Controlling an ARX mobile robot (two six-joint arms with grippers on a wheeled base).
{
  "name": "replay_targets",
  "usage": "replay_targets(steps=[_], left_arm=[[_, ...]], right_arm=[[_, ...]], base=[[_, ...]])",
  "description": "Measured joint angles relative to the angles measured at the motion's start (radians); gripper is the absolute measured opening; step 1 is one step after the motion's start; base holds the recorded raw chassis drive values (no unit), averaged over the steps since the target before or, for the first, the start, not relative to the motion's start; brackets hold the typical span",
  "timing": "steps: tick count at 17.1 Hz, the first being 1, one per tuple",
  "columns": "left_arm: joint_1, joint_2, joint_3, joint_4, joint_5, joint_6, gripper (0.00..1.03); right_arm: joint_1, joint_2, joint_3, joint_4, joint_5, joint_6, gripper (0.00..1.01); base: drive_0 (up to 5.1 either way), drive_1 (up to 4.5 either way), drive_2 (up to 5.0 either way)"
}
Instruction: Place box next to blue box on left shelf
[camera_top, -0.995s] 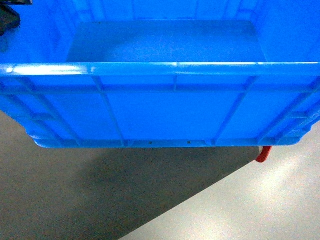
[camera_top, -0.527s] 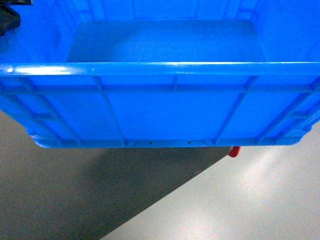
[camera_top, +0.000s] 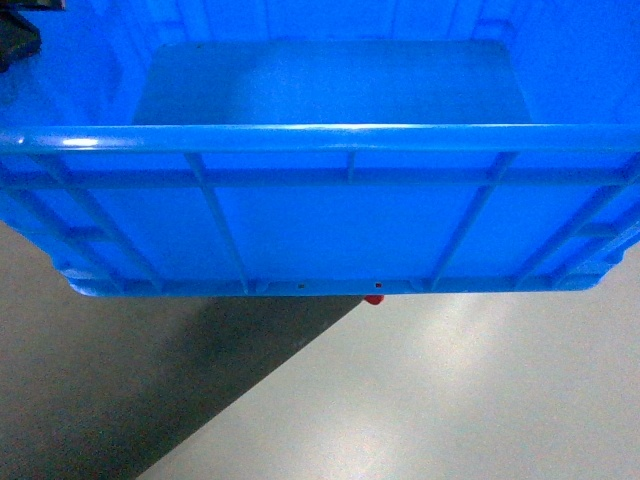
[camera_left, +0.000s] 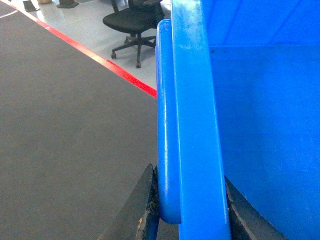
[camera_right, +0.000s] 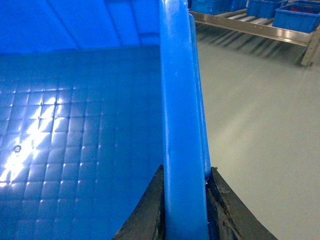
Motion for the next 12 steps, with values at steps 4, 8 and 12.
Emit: replay_targets(steps=[4, 8, 12], left_arm=[[0.000, 0.000, 0.000, 0.000, 0.000, 0.000, 0.22], [0.000, 0.000, 0.000, 0.000, 0.000, 0.000, 0.22], [0.000, 0.000, 0.000, 0.000, 0.000, 0.000, 0.22]], right_arm=[[0.000, 0.000, 0.000, 0.000, 0.000, 0.000, 0.15], [0.000, 0.000, 0.000, 0.000, 0.000, 0.000, 0.15], [0.000, 0.000, 0.000, 0.000, 0.000, 0.000, 0.15]], base=[[-1.4, -1.44, -1.4], [-1.4, -1.44, -1.4], [-1.4, -1.44, -1.4]])
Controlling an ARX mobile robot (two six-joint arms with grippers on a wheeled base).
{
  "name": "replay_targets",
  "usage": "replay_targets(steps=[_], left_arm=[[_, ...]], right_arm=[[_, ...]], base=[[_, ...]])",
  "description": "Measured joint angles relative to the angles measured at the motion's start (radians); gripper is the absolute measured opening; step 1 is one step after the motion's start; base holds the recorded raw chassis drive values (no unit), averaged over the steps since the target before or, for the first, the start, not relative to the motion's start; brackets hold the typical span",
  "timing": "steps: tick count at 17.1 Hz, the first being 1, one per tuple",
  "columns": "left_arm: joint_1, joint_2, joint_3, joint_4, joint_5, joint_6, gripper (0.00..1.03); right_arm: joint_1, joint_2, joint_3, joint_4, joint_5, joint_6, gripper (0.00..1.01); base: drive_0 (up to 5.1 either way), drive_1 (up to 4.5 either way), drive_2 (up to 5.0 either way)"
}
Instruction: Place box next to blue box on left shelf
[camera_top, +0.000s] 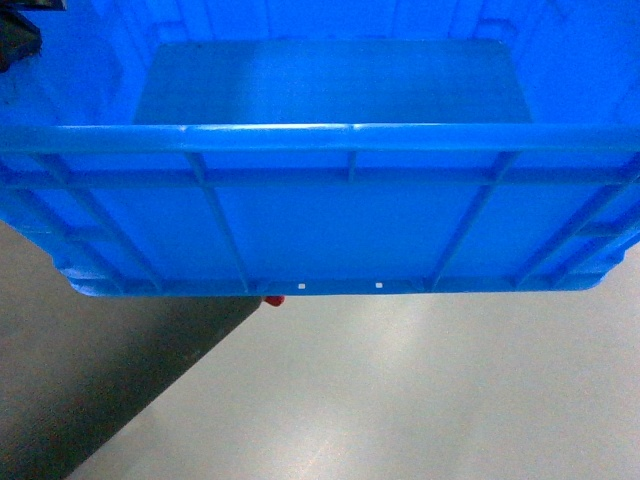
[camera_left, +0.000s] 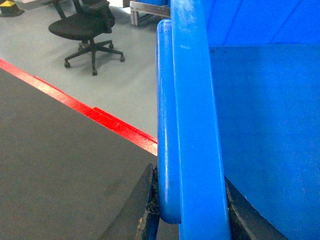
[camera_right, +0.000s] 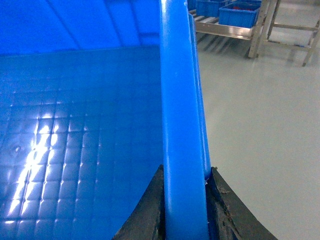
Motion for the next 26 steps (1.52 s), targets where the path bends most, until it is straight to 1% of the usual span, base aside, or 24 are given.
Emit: replay_targets(steps=[26], left_arm=[[0.000, 0.000, 0.000, 0.000, 0.000, 0.000, 0.22]], right_arm=[[0.000, 0.000, 0.000, 0.000, 0.000, 0.000, 0.15]], base=[[-1.4, -1.44, -1.4]])
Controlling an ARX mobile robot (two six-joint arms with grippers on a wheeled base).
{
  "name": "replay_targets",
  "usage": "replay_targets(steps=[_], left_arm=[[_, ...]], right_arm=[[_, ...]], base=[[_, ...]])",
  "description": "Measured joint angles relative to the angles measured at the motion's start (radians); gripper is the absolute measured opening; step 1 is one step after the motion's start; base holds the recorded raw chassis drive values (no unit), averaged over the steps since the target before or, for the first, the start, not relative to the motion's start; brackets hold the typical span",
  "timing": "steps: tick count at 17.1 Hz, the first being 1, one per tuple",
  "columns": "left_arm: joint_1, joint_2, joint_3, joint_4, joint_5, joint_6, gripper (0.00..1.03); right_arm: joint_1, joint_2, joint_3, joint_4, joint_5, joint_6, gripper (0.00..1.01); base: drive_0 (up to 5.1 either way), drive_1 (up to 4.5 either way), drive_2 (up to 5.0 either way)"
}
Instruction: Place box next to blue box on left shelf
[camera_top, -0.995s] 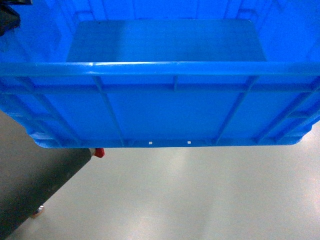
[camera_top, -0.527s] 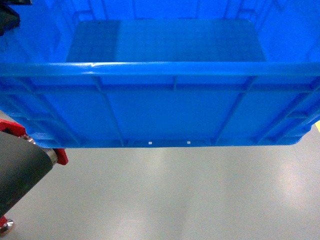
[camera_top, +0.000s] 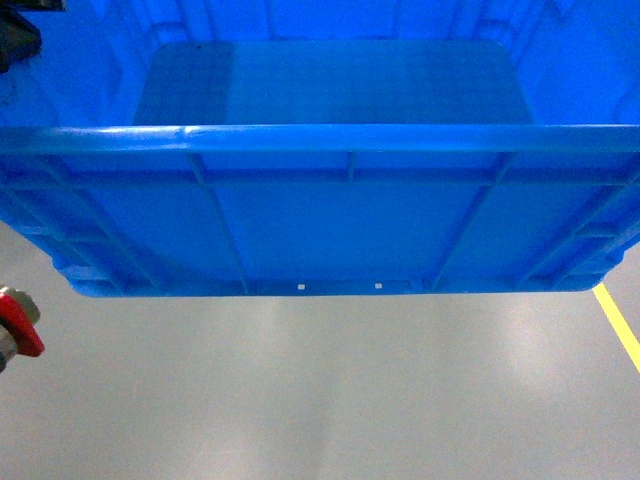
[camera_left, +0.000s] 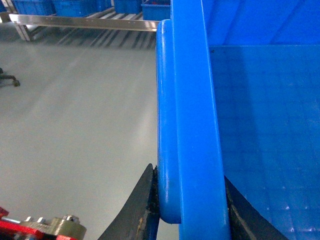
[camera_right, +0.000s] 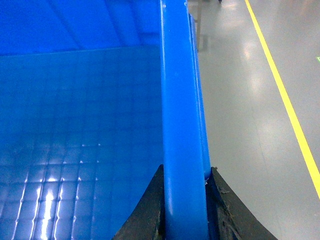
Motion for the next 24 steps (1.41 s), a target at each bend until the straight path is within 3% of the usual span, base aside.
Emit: replay_targets(steps=[6, 24], left_arm=[[-0.003, -0.001, 0.000, -0.006, 0.000, 0.000, 0.22], [-0.006, -0.002, 0.000, 0.001, -0.005, 0.000, 0.22]], right_arm=[[0.000, -0.006, -0.001, -0.006, 0.002, 0.000, 0.15], [0.000, -0.006, -0.001, -0.004, 0.002, 0.000, 0.15]], base=[[-1.4, -1.44, -1.4], [0.3, 4.59, -4.0]])
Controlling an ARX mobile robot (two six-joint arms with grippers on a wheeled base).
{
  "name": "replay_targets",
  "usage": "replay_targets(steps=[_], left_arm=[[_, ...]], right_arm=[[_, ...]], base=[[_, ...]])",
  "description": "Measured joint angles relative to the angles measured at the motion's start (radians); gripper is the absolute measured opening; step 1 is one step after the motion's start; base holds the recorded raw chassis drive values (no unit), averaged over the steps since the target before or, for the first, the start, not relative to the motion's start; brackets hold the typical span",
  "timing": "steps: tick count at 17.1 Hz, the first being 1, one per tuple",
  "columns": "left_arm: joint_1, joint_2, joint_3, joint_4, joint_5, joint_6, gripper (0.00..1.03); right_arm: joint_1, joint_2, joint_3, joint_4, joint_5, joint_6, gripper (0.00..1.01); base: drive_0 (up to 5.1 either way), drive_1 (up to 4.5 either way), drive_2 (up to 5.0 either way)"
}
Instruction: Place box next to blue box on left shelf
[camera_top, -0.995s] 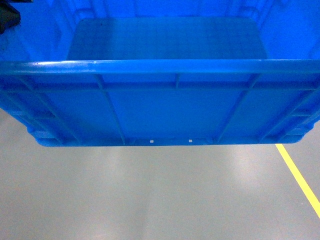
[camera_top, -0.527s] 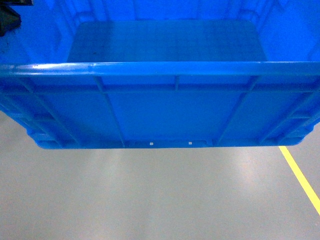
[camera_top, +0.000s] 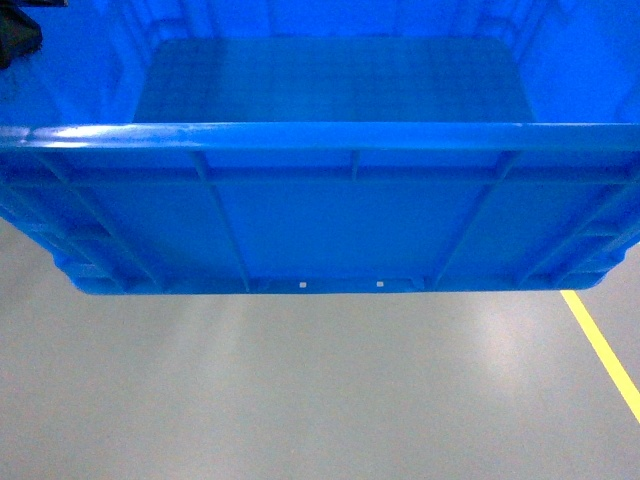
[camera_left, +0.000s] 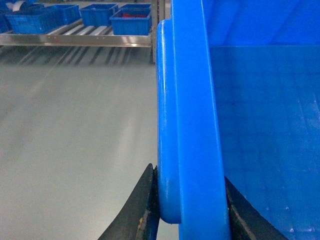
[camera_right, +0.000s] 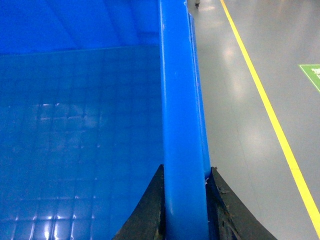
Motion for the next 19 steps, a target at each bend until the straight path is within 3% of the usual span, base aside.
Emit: replay_targets(steps=[19], left_arm=[[0.000, 0.000, 0.000, -0.001, 0.000, -0.001, 0.22]], right_arm=[[0.000, 0.000, 0.000, 0.005, 0.000, 0.000, 0.15]], base=[[0.2, 4.49, -4.1]])
